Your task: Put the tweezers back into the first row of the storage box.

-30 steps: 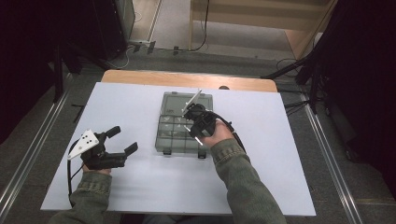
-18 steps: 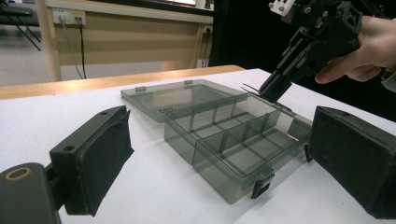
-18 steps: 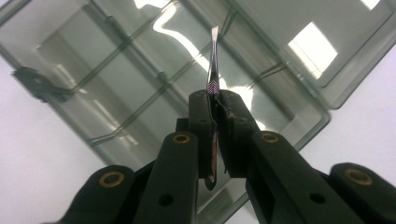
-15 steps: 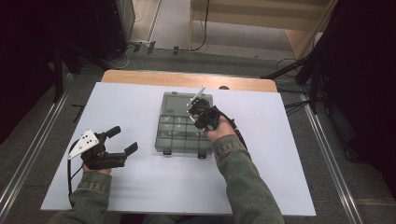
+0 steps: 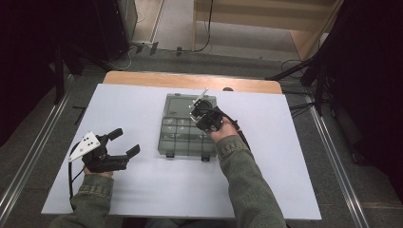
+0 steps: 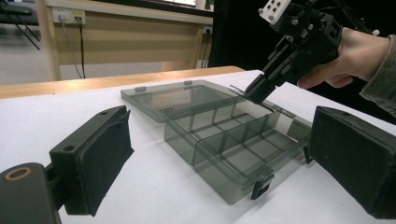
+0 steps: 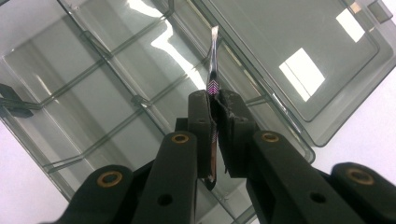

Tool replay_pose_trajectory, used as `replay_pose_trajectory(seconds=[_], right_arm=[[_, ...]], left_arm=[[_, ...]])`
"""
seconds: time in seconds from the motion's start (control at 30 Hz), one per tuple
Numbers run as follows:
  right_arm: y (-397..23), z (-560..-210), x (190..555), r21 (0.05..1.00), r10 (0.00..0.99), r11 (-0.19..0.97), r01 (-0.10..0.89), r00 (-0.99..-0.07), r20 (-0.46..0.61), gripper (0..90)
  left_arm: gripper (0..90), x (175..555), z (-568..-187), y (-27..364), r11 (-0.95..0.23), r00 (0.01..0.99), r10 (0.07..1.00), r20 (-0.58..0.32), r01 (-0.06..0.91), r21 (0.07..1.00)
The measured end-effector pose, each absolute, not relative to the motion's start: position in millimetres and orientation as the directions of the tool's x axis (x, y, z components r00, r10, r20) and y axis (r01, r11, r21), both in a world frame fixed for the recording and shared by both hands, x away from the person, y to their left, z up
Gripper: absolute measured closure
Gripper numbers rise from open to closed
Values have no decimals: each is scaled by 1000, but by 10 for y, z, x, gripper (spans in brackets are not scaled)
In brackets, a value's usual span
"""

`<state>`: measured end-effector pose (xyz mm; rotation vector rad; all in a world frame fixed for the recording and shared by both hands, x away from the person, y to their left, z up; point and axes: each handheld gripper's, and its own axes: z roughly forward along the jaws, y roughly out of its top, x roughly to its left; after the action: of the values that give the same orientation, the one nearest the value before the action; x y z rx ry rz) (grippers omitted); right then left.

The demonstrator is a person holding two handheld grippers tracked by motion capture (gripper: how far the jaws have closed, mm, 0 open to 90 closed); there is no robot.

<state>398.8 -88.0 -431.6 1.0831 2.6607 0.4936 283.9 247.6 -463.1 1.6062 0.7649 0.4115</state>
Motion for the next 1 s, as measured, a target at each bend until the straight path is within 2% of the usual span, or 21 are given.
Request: replay_pose_trajectory(seconds=[0.2, 0.23, 0.27, 0.47, 0.5, 0.57, 0.6, 0.7, 0.93, 1.0], right_arm=[[-840, -4326, 3980, 390, 700, 678, 623, -710, -81, 847], [-835, -4340, 3988, 390, 698, 677, 624, -712, -71, 810], [-835, -4340, 3988, 390, 698, 677, 624, -712, -71, 810], [-821, -4327, 3970, 392, 709, 652, 649, -706, -10, 315], [-821, -4327, 3970, 392, 709, 652, 649, -706, -10, 315], [-820, -4296, 3947, 414, 696, 655, 633, -718, -3, 185], [-815, -4285, 3934, 417, 698, 651, 634, -716, -1, 150], [-814, -4268, 3916, 423, 692, 655, 627, -722, 0, 136], [-806, -4249, 3863, 436, 705, 636, 637, -709, 5, 14], [-807, -4251, 3857, 440, 706, 634, 636, -708, 5, 10]], left_arm=[[57, 2837, -4632, 2471, -33, 716, 680, -157, 244, 969], [58, 2837, -4632, 2469, -31, 716, 679, -159, 245, 969], [58, 2837, -4632, 2469, -31, 716, 679, -159, 245, 969], [58, 2839, -4633, 2470, -30, 716, 679, -161, 246, 969], [58, 2838, -4633, 2469, -29, 717, 679, -161, 246, 969], [58, 2838, -4633, 2468, -30, 717, 679, -160, 245, 969], [57, 2839, -4633, 2467, -31, 717, 678, -160, 245, 969], [57, 2838, -4633, 2468, -30, 717, 679, -160, 245, 969], [57, 2839, -4634, 2465, -31, 717, 678, -160, 246, 969], [57, 2839, -4634, 2465, -32, 717, 678, -159, 245, 969]])
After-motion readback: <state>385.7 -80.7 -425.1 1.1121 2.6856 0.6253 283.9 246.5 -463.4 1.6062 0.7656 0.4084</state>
